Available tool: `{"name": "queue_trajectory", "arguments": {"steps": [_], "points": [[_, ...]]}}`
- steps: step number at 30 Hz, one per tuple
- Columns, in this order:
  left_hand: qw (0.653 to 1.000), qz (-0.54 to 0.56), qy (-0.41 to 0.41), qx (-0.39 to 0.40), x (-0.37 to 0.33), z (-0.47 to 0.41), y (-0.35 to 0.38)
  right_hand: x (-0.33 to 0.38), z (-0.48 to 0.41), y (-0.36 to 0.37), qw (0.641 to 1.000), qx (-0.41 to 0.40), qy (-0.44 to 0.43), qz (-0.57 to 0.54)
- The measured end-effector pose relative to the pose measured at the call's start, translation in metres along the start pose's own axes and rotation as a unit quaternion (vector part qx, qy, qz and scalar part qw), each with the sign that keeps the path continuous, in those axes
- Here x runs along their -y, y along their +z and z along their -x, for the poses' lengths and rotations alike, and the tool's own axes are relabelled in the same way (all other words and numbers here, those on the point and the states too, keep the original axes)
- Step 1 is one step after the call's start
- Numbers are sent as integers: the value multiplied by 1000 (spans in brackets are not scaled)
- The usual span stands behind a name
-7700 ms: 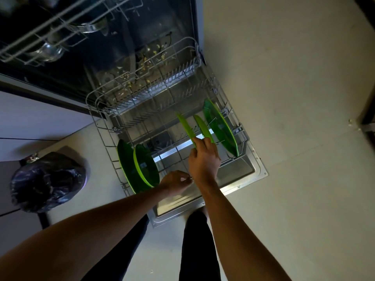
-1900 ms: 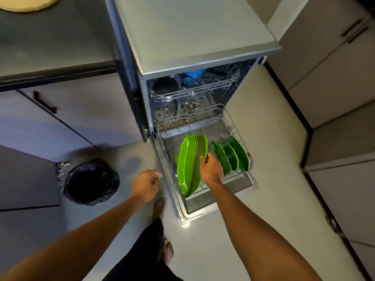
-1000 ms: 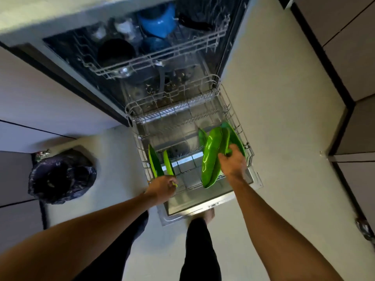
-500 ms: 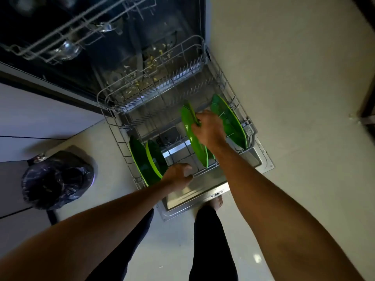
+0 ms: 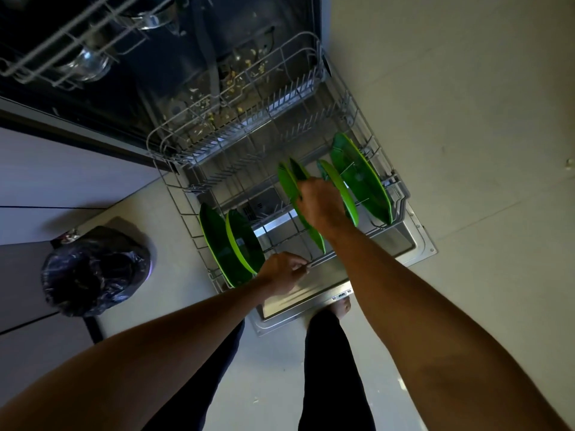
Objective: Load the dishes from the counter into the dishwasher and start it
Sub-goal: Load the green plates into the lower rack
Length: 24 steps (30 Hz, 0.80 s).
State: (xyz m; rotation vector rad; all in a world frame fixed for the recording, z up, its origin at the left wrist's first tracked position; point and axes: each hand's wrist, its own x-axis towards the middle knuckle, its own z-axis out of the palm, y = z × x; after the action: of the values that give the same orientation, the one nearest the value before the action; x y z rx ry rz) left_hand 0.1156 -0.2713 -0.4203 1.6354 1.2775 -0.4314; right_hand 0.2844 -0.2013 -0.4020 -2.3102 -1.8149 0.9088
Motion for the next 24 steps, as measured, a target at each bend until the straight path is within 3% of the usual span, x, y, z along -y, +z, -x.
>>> {"name": "queue_trajectory", "arguments": {"steps": [4, 12, 17, 24], "points": [[1000, -9, 6, 5, 3, -2, -1, 1, 8, 14, 998, 44, 21, 46], [1000, -24, 12, 12, 6, -5, -4, 7, 4, 14, 996, 26, 44, 67], [1000, -25, 12, 0, 4, 4, -2, 7, 19, 16, 998, 13, 68, 13], [999, 8, 8, -42, -3, 35, -22, 1, 60, 6, 965, 7, 208, -159]]}}
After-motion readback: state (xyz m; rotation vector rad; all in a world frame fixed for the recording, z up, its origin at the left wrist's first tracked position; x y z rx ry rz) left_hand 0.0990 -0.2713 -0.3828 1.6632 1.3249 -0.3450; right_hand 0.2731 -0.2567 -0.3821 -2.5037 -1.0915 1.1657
